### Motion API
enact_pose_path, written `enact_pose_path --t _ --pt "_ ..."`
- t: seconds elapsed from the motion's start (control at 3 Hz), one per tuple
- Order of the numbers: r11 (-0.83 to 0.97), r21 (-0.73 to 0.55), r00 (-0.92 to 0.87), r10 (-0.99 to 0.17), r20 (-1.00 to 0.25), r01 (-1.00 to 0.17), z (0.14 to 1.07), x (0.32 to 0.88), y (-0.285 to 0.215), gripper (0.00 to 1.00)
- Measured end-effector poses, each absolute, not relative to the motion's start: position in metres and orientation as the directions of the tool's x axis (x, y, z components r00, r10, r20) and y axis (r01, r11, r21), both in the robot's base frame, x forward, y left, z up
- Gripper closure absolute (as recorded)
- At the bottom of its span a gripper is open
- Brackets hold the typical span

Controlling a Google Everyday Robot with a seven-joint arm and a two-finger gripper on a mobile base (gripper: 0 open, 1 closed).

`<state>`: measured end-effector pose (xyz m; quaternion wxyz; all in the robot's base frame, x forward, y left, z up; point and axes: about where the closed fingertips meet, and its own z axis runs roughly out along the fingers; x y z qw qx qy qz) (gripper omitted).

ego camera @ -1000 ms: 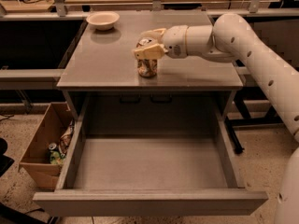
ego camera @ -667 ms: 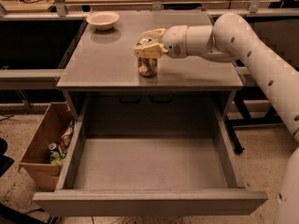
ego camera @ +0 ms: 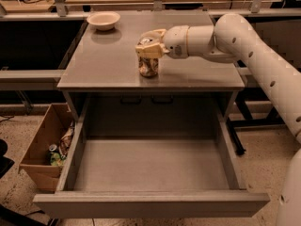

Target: Place orange can into top drawer

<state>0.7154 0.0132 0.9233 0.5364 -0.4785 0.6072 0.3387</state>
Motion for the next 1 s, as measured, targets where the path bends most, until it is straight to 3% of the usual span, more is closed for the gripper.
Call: enact_pose_path --t 0.33,0.67,1.0 --pt "0.298 -0.147 0.068 -0.259 -0.963 -0.943 0.949 0.686 0.017 1.0" --pt "0.294 -0.211 0.12 -0.298 -0.947 -0.932 0.988 0.625 0.019 1.0" --pt "0.264 -0.191 0.102 -0.318 -0.943 -0.945 0.972 0.562 0.016 1.0"
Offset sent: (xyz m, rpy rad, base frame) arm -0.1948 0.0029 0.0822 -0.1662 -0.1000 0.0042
